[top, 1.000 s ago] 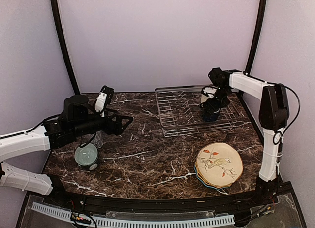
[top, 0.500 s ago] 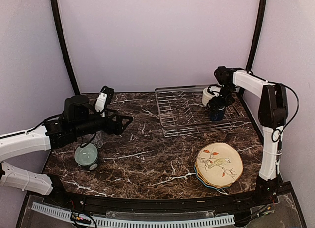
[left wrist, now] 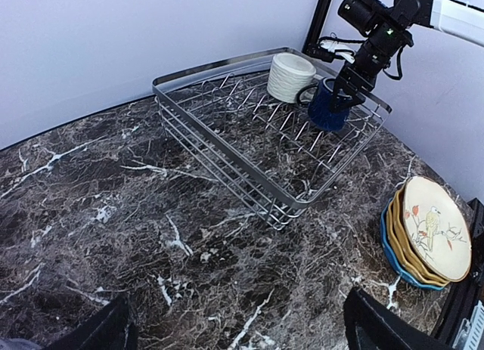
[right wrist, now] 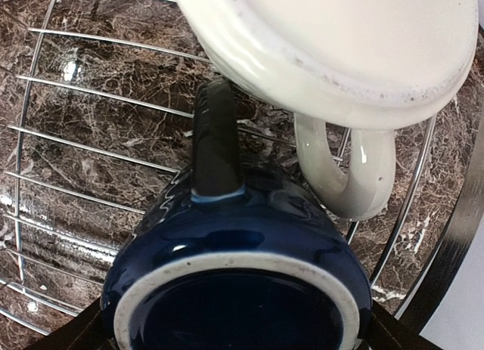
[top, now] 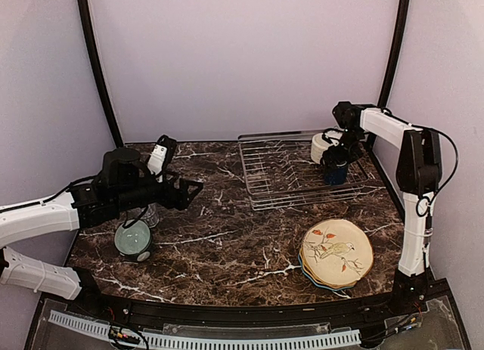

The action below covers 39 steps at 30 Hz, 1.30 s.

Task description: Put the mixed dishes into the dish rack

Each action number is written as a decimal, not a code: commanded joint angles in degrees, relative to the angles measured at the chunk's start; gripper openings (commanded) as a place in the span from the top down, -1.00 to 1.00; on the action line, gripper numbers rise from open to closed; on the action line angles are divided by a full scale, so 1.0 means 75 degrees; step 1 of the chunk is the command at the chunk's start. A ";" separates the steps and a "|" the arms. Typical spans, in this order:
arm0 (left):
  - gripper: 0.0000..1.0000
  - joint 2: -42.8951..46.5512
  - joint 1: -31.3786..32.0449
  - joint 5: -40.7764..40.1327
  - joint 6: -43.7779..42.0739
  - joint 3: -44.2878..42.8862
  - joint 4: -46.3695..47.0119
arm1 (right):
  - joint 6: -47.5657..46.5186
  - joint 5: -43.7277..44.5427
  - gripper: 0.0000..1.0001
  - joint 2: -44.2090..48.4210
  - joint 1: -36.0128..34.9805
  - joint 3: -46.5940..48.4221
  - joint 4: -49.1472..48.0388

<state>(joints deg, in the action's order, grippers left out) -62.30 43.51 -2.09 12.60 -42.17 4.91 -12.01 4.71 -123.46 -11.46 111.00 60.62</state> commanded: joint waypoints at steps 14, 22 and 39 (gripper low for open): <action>-0.89 0.0134 -0.0037 -0.1445 -0.0430 -0.1236 -0.2689 | 0.0368 0.0193 -0.93 0.0234 0.0165 -0.0860 -0.0633; -0.91 0.0177 -0.0211 -0.2012 -0.0469 -0.1823 -0.4009 | 0.0513 0.0140 -0.97 0.0645 0.0146 -0.1290 -0.0889; -0.89 -0.0048 -0.1740 -0.1261 0.0901 -0.2147 -0.7202 | 0.1026 0.0816 -0.97 0.3332 -0.1108 -0.2317 -0.1874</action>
<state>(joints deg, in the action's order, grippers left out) -62.78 33.36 -14.35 16.14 -58.57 -42.26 -5.65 8.84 -101.10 -15.53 96.23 49.30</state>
